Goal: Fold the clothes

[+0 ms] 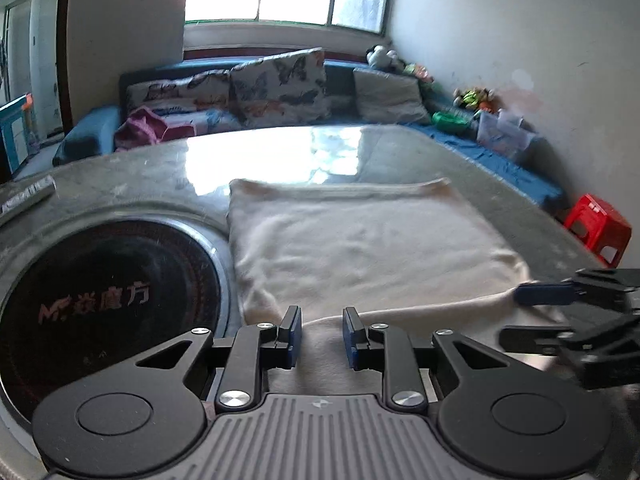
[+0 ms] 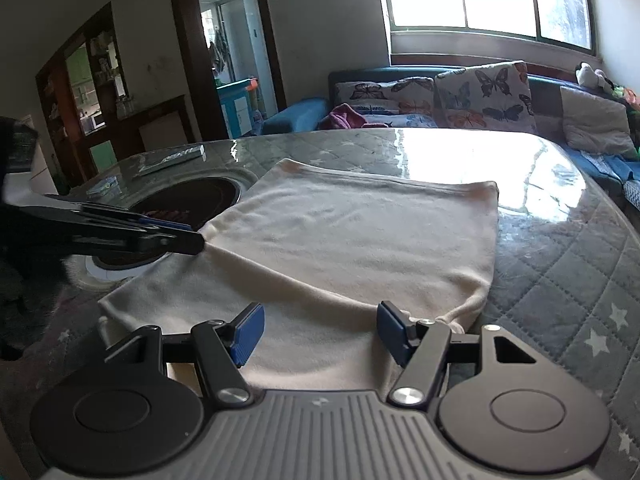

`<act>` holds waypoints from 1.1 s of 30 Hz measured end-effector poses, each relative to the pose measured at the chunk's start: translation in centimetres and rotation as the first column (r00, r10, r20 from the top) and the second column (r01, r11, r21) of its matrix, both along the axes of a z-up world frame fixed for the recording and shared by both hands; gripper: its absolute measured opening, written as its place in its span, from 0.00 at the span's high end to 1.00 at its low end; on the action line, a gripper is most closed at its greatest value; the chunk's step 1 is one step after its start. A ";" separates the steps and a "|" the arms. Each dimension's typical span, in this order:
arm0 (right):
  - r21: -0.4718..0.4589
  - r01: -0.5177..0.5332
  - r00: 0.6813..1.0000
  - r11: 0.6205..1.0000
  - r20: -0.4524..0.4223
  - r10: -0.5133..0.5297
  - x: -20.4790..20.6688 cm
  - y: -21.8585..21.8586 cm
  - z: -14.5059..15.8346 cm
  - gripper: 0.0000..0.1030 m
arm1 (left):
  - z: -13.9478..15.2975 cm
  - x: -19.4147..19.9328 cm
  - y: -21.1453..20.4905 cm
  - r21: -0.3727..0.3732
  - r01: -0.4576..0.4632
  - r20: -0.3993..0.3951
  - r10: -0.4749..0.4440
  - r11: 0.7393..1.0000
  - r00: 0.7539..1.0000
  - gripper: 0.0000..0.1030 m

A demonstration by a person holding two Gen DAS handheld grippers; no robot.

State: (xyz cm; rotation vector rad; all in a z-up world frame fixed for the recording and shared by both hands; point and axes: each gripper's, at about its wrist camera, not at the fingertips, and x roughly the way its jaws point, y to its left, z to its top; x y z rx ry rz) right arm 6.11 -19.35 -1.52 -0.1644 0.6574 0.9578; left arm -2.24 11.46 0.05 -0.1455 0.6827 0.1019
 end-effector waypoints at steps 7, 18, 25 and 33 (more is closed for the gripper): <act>0.021 -0.050 0.998 0.999 0.031 0.050 -1.9 -1.3 1.4 0.47 | 0.3 -1.1 0.2 0.000 0.012 0.018 -0.012 1.000 1.000 0.73; 0.014 -0.055 0.998 0.998 -0.004 0.056 -2.9 -3.2 0.9 0.59 | 1.8 -6.5 -0.9 0.106 0.121 0.023 -0.124 0.987 0.992 0.69; -0.012 -0.063 0.997 0.998 -0.033 0.063 -3.0 -3.9 0.3 0.62 | 1.4 -10.5 -3.7 0.230 0.267 -0.015 -0.271 0.936 0.962 0.68; -0.090 -0.108 0.991 0.990 0.066 0.114 -5.0 -4.6 2.0 0.51 | -0.5 -11.2 -7.8 0.379 0.406 -0.023 -0.430 0.832 0.903 0.63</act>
